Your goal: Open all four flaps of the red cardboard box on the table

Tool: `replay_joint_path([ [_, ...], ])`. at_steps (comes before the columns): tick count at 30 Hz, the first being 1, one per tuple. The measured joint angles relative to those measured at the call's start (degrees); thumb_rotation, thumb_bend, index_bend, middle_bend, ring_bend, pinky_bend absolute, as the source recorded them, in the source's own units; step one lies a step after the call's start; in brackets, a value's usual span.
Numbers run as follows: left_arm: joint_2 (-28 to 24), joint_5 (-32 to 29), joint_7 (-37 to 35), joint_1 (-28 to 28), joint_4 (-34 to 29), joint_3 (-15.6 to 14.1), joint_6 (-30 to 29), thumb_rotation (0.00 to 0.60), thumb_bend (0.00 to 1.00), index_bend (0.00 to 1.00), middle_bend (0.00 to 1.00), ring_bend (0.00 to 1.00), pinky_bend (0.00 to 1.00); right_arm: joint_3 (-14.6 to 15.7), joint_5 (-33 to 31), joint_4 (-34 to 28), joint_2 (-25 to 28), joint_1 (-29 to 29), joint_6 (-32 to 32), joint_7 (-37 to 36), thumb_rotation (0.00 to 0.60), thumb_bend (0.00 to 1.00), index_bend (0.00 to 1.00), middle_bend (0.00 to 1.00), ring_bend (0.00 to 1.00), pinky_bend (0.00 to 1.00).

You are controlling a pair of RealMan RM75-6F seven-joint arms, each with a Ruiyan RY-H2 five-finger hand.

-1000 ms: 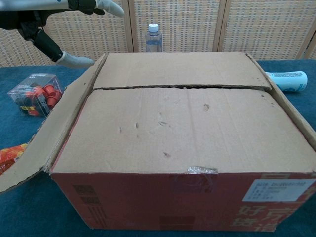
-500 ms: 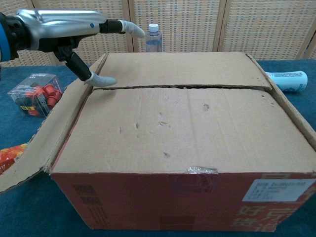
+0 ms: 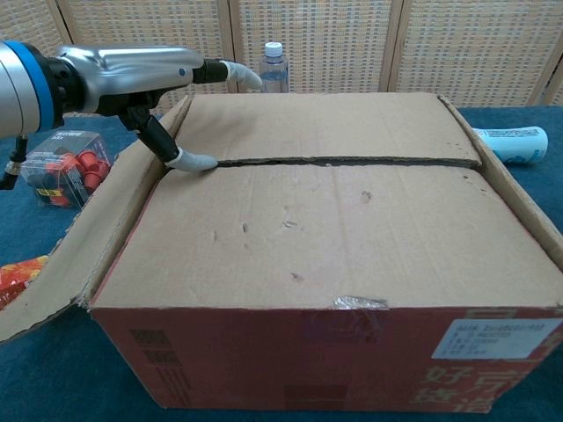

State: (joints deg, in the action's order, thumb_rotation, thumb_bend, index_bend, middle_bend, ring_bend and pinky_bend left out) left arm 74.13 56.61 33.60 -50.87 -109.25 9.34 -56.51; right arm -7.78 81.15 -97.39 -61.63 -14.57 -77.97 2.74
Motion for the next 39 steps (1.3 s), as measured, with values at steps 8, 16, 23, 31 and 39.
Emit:
replay_joint_path([
  [8, -0.44, -0.31, -0.02, -0.24, -0.76, -0.56, -0.15, 0.484, 0.31, 0.0, 0.0, 0.0, 0.0, -0.08, 0.04, 0.17, -0.01, 0.04, 0.05, -0.42, 0.6, 0.96, 0.07, 0.04, 0.0, 0.0],
  [16, -0.9, -0.32, -0.73, -0.22, -0.99, -0.77, -0.55, 0.484, 0.31, 0.0, 0.0, 0.0, 0.0, -0.08, -0.05, 0.33, -0.03, 0.17, 0.05, -0.66, 0.6, 0.96, 0.07, 0.04, 0.0, 0.0],
  [23, -1.78, -0.12, -2.21, -0.06, -1.4, -0.67, -0.71, 0.484, 0.31, 0.0, 0.0, 0.0, 0.0, -0.13, -0.32, 0.3, 0.0, 0.24, 0.15, -0.52, 0.6, 0.96, 0.07, 0.04, 0.0, 0.0],
  [31, -1.68, -0.94, -1.29, -0.58, -0.58, -0.99, -0.59, 0.484, 0.31, 0.0, 0.0, 0.0, 0.0, -0.19, -0.3, 0.16, 0.04, 0.34, 0.02, -0.56, 0.6, 0.96, 0.07, 0.04, 0.0, 0.0],
  [39, -0.41, -2.24, -0.48, -1.3, 0.44, -0.44, -1.73, 0.485, 0.31, 0.0, 0.0, 0.0, 0.0, -0.24, -0.37, -0.02, 0.25, 0.71, -0.43, -0.57, 0.6, 0.96, 0.07, 0.04, 0.0, 0.0],
])
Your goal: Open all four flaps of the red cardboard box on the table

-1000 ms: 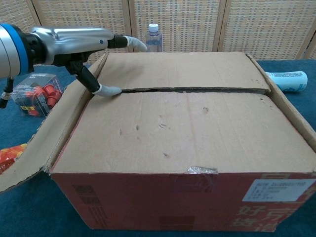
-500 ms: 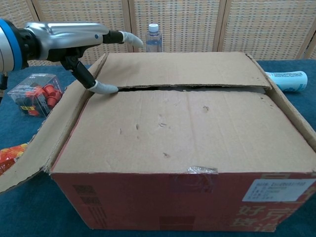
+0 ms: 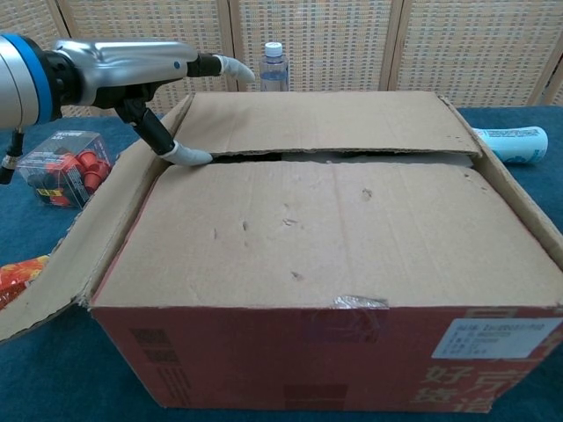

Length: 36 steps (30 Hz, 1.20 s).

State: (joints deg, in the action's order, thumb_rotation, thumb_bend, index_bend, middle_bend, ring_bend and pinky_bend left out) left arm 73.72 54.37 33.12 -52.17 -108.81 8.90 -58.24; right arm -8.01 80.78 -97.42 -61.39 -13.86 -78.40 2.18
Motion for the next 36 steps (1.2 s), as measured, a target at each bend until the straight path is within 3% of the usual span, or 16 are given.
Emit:
replay_joint_path([
  [19, -2.37, 6.37, -5.0, 3.08, -0.41, 2.4, -6.34, 0.485, 0.31, 0.0, 0.0, 0.0, 0.0, -0.21, 0.0, -0.05, -0.12, -0.13, 0.16, 0.17, 0.6, 0.96, 0.07, 0.04, 0.0, 0.0],
  [27, -2.64, 6.91, -6.3, 2.42, 2.13, 5.92, -7.35, 0.487, 0.31, 0.0, 0.0, 0.0, 0.0, -0.26, -0.07, -0.25, 0.18, 0.14, -0.17, 0.15, 0.6, 0.96, 0.07, 0.04, 0.0, 0.0],
  [36, -1.24, 2.96, -3.82, -2.35, 8.84, 10.51, -5.56, 0.486, 0.31, 0.0, 0.0, 0.0, 0.0, -0.27, -0.04, -0.38, 0.48, 0.34, -0.36, -0.08, 0.6, 0.96, 0.07, 0.04, 0.0, 0.0],
])
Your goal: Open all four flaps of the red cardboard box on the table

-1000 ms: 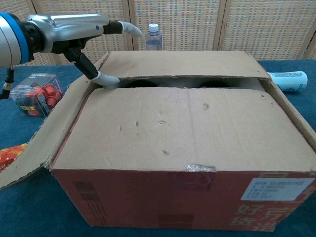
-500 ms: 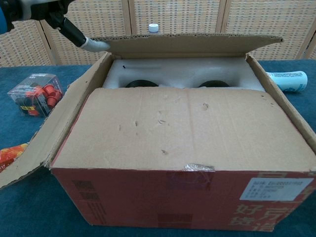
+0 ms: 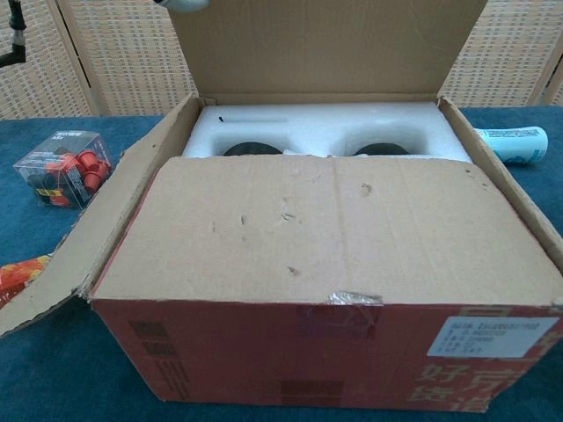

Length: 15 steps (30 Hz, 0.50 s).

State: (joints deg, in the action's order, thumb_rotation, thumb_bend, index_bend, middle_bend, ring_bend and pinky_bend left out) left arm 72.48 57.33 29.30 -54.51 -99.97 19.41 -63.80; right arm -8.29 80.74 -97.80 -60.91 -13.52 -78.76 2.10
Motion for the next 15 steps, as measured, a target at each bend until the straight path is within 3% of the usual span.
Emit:
replay_joint_path([
  [15, 6.58, -11.37, 8.34, -6.52, 12.29, 1.4, 2.56, 0.483, 0.31, 0.0, 0.0, 0.0, 0.0, 0.1, 0.01, -0.14, 0.52, 0.55, -0.38, -0.43, 0.6, 0.96, 0.07, 0.04, 0.0, 0.0],
])
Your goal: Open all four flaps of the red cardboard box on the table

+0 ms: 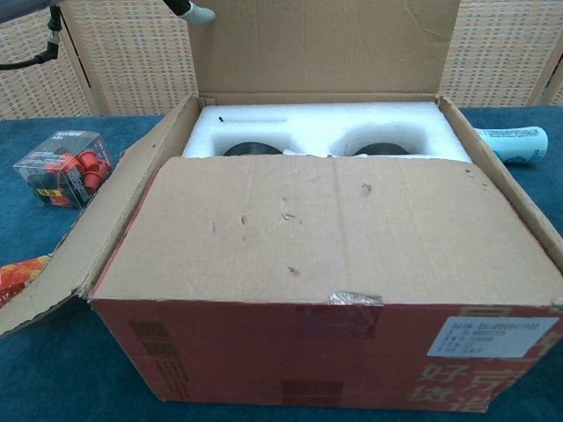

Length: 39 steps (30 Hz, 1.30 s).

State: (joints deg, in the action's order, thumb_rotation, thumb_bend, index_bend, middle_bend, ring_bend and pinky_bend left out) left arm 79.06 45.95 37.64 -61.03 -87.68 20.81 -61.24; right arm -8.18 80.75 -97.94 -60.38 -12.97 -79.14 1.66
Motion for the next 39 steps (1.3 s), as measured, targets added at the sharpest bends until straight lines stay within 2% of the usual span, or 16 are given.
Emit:
replay_joint_path([
  [8, 4.54, -4.23, 2.06, -2.21, 7.01, 0.34, -0.67, 0.485, 0.3, 0.0, 0.0, 0.0, 0.0, -0.08, -0.3, -0.09, 0.27, 0.33, -0.26, -0.05, 0.6, 0.96, 0.07, 0.04, 0.0, 0.0],
  [13, 4.31, -4.06, 1.3, -1.98, 6.84, 0.66, -1.41, 0.486, 0.3, 0.0, 0.0, 0.0, 0.0, -0.08, -0.24, -0.15, 0.31, 0.37, -0.26, -0.1, 0.6, 0.96, 0.07, 0.04, 0.0, 0.0],
  [21, 0.47, -2.31, -1.65, 0.04, 1.75, 0.51, -1.04, 0.489, 0.29, 0.02, 0.0, 0.0, 0.0, -0.08, 0.0, -0.27, 0.25, 0.34, -0.26, 0.02, 0.6, 0.96, 0.07, 0.04, 0.0, 0.0],
  [28, -6.9, -2.4, -5.79, 2.91, -8.32, -0.18, 3.08, 0.512, 0.27, 0.23, 0.0, 0.0, 0.0, -0.02, 0.11, -0.42, 0.1, 0.23, -0.05, 0.28, 0.6, 0.96, 0.07, 0.04, 0.0, 0.0],
  [34, -13.78, -0.74, -11.33, 6.1, -16.38, -1.45, 6.65, 0.397, 0.25, 0.3, 0.0, 0.0, 0.0, 0.12, 0.38, -0.65, -0.18, 0.14, 0.03, 0.69, 0.6, 0.96, 0.07, 0.04, 0.0, 0.0],
  [37, -16.15, 0.99, -13.56, 7.47, -19.28, -2.49, 8.06, 0.261, 0.24, 0.33, 0.0, 0.0, 0.0, 0.23, 0.43, -0.77, -0.19, 0.29, -0.1, 0.68, 0.6, 0.96, 0.07, 0.04, 0.0, 0.0],
  [39, -17.4, 1.86, -14.89, 8.29, -21.21, -3.43, 9.19, 0.205, 0.24, 0.34, 0.0, 0.0, 0.0, 0.35, 0.48, -0.74, -0.24, 0.43, -0.17, 0.56, 0.6, 0.96, 0.07, 0.04, 0.0, 0.0],
])
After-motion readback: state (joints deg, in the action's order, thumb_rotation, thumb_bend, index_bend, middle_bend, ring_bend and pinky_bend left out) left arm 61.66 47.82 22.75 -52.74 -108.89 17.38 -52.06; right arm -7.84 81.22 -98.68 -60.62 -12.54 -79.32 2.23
